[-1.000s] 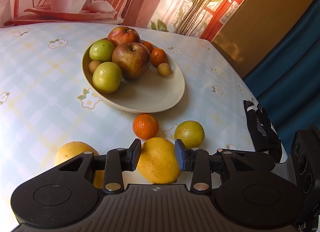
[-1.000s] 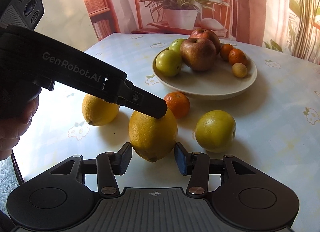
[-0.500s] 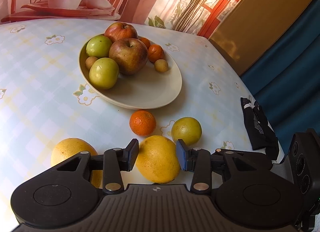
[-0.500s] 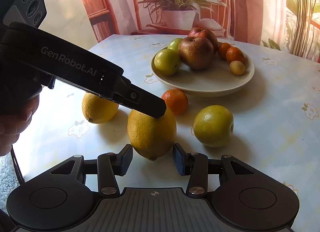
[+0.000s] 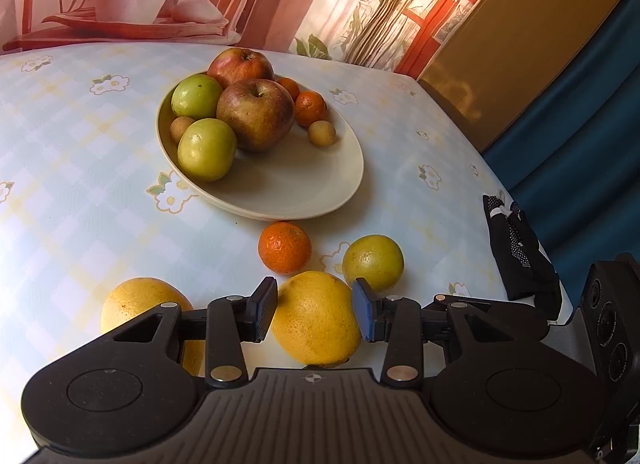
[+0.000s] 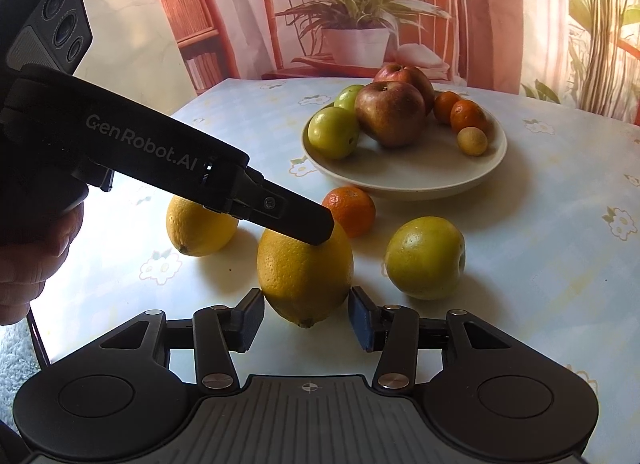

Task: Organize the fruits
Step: 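Close left tool on the large lemon and lift it toward the plate, then lower the large lemon onto the plate and open the left tool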

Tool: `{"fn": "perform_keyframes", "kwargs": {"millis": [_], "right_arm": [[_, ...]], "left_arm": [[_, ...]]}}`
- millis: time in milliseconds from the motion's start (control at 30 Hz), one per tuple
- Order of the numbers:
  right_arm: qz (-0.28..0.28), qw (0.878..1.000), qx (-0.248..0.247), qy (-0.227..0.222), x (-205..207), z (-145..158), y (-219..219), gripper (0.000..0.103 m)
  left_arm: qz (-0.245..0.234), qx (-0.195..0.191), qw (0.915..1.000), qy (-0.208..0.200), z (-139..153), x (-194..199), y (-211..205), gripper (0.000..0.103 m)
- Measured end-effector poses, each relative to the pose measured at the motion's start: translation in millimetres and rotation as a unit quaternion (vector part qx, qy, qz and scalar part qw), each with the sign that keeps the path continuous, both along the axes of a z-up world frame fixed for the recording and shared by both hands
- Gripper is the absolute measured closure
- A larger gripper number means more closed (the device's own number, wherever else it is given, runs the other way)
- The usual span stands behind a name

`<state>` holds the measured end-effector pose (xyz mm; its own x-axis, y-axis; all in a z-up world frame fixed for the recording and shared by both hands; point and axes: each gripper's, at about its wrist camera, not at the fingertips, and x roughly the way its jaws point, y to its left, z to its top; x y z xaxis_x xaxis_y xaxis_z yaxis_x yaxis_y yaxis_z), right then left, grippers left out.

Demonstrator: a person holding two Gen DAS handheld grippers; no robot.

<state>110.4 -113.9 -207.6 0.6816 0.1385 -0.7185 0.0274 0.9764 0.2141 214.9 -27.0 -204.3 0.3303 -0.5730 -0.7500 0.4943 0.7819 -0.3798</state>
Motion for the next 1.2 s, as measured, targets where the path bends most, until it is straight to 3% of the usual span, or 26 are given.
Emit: {"fn": "perform_keyframes", "kwargs": {"millis": [433,867,1200], "right_arm": [[0.001,1.0,-0.012,-0.015,-3,8,4,0.061],[0.004,0.998,-0.034,-0.056,10,49,-21,0.061],[0.004,0.996,-0.049,-0.074,44,64,-62,0.061]], "left_arm": [[0.005,-0.008,0.9999,-0.01,5,-3,4,0.06],[-0.009,-0.019,0.9979,-0.062,45,12,-16,0.06],[-0.029,0.009,0.9939,-0.106,68,43,-51,0.06]]}}
